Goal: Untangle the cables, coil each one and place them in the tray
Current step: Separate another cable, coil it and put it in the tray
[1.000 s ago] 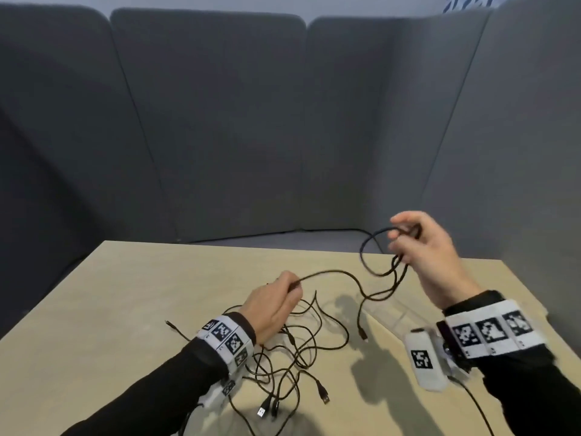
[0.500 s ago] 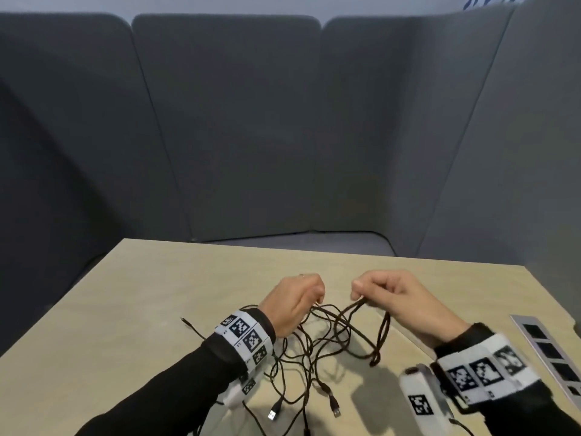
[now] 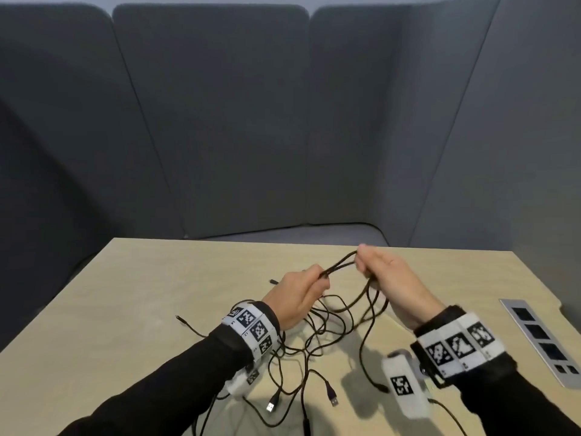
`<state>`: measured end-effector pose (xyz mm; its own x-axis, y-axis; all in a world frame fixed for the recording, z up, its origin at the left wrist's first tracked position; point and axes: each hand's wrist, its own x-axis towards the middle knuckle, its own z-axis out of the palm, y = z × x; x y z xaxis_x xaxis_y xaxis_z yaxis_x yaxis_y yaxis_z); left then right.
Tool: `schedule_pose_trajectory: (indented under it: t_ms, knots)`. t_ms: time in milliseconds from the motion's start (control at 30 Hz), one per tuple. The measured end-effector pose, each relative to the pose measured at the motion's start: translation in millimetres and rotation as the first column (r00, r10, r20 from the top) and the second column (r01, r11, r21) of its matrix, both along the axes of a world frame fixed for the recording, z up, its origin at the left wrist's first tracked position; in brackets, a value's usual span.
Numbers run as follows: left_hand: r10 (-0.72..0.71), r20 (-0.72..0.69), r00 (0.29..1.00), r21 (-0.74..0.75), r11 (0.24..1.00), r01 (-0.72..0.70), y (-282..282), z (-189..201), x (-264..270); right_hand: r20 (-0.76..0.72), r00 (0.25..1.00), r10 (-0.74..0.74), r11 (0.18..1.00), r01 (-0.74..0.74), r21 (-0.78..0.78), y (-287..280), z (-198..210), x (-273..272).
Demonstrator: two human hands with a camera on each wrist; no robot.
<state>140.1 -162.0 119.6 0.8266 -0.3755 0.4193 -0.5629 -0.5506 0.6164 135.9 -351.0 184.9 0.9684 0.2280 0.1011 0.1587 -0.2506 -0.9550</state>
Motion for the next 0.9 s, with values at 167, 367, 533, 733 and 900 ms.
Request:
schedule_pose_trajectory:
  t_ms: [167,367,533,733,900]
  knots:
    - [0.036,0.05,0.998,0.197,0.979,-0.045,-5.3,-13.4,11.9,0.158,0.981,-0.113,0.992,0.102,0.078,2.2,1.5,-5.0]
    - [0.062,0.111,0.992,0.168,0.982,-0.08,-3.9,-30.3,24.8,0.199,0.944,-0.262,0.93,0.192,0.314,-9.0,15.4,-1.6]
    - [0.197,-0.253,0.947,-0.141,0.961,-0.237,18.6,-43.8,22.4,0.192,0.901,-0.39,0.788,0.219,0.575,-35.9,55.9,3.8]
    - [0.28,-0.317,0.906,-0.115,0.937,-0.33,43.7,-47.5,17.9,0.157,0.902,-0.403,0.705,0.197,0.681,-57.4,60.3,8.1]
    - [0.266,-0.349,0.898,-0.062,0.95,-0.306,60.0,-49.5,17.1,0.092,0.921,-0.379,0.64,0.189,0.745,-70.6,59.9,11.1]
